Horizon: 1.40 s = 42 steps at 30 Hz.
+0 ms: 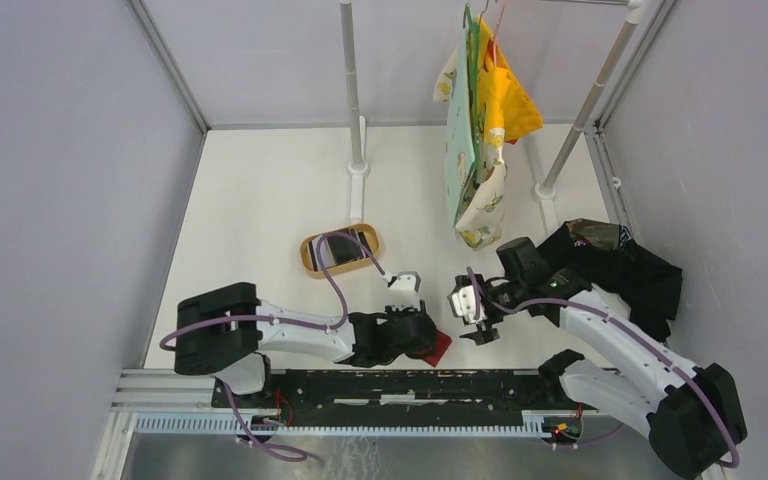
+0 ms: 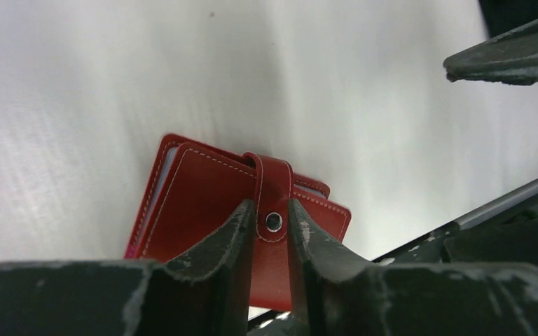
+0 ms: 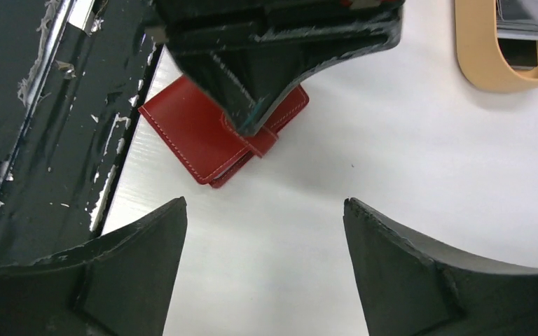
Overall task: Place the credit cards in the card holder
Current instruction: Close the card holder at the center of the board.
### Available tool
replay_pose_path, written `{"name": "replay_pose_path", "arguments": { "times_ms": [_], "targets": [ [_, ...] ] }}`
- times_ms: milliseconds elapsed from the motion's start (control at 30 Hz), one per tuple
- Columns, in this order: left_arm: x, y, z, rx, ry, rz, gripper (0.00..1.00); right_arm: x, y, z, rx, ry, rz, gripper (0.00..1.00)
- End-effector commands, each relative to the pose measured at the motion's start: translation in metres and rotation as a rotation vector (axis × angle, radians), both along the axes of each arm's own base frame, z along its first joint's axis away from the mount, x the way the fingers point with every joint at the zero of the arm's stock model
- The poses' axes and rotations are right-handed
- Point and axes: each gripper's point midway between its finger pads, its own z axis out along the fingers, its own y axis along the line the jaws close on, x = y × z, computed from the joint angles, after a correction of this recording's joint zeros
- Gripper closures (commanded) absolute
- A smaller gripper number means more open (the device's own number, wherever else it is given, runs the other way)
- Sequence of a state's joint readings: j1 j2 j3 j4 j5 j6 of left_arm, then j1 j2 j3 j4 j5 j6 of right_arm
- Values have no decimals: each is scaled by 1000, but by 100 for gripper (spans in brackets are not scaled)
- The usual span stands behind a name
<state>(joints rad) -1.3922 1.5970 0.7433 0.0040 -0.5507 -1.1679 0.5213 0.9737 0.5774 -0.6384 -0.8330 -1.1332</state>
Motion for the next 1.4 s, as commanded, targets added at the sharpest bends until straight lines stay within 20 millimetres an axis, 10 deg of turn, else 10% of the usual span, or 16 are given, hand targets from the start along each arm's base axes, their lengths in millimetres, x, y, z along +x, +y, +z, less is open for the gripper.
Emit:
{"name": "replay_pose_path", "arguments": {
  "times_ms": [0,267,400,467,733,1067,1367],
  "targets": [
    [12,26,21,105,-88,-24,69,-4,5,5,33,-54,95,13],
    [14,72,29,117,-114,24,73,-70,28,-26,-1,-176,507,37],
    [20,89,30,119,-127,48,88,-81,41,-37,-103,-154,603,83],
    [23,95,29,126,-131,60,92,-80,50,-45,-167,-171,595,89],
    [31,106,18,142,-105,79,92,-57,65,-62,-288,-240,423,93],
    [21,64,-1,92,-16,-92,89,45,31,-40,-253,-301,-102,93],
    [35,96,35,157,-142,-45,88,10,40,2,-33,-158,114,61]
  ]
}}
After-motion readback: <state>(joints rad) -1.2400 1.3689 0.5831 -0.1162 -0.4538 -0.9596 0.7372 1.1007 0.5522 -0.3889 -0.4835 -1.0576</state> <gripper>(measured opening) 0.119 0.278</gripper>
